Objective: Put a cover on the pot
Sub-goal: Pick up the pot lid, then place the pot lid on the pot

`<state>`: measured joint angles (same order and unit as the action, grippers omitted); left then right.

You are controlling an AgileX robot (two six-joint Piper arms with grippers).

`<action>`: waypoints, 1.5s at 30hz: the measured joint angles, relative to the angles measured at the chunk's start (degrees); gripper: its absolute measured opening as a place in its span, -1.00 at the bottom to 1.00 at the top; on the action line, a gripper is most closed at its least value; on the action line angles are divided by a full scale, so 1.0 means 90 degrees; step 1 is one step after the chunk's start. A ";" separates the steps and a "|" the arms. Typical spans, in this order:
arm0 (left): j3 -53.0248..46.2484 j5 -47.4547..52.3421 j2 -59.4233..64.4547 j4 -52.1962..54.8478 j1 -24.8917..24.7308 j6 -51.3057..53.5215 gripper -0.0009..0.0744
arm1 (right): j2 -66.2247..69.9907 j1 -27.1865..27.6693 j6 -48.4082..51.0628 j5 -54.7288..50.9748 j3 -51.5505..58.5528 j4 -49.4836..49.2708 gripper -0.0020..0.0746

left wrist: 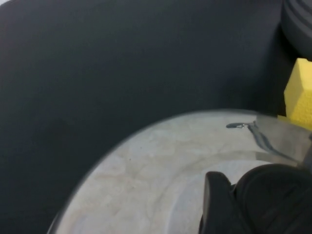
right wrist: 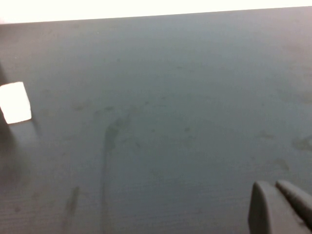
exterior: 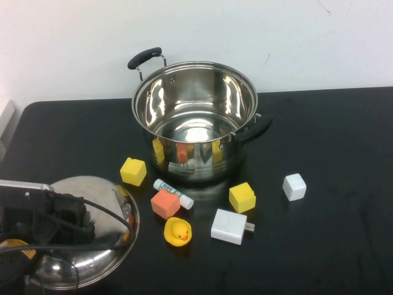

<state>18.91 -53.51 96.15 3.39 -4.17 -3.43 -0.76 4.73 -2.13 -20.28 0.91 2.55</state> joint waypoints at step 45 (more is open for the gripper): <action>0.7347 0.5629 0.0883 0.1178 -0.2414 -0.0807 -0.11 | 0.0000 0.0000 0.0000 0.0000 0.0000 0.0000 -0.95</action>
<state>85.03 -2.85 104.10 13.99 -25.90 -10.70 -0.76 4.73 -2.13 -20.28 0.91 2.55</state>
